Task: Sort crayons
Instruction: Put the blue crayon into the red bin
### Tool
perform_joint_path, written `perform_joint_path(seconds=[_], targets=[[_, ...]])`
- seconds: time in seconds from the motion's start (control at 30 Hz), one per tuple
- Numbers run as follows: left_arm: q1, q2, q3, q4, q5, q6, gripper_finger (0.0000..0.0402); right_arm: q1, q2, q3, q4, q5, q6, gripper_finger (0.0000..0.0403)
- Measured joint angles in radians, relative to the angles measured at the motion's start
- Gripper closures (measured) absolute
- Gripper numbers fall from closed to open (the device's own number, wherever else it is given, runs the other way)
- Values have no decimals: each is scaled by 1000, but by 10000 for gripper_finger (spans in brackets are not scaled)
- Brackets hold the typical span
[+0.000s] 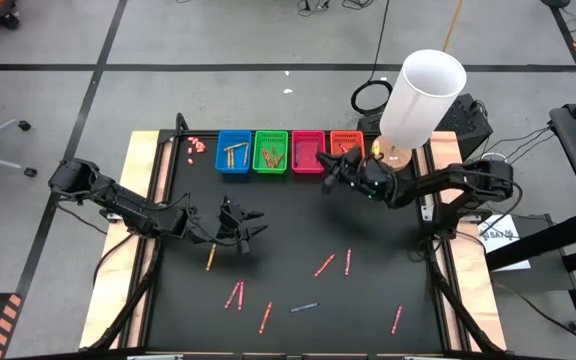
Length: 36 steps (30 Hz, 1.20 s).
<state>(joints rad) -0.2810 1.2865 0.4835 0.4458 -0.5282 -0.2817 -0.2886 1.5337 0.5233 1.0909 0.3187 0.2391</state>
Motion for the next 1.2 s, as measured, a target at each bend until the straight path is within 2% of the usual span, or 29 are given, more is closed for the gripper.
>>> perform_joint_path(seconds=[0.13,0.3,0.43,0.57,0.8,1.0,1.2], targets=[[0,0,0,-21,0,0,228,-47,0,55,-75,0,11,397],[0,0,0,-22,0,0,228,-86,0,144,-276,1,1,397],[-2,0,0,-23,0,0,228,-113,0,158,-339,33,-1,397],[-3,0,0,-27,0,0,228,-132,34,158,-318,47,16,397],[-3,0,0,-28,0,-1,228,-153,193,158,-182,44,67,397],[-3,0,0,-34,0,0,228,-157,268,158,-133,43,95,397],[-1,0,0,-39,0,8,228,-157,313,203,-182,43,116,388]])
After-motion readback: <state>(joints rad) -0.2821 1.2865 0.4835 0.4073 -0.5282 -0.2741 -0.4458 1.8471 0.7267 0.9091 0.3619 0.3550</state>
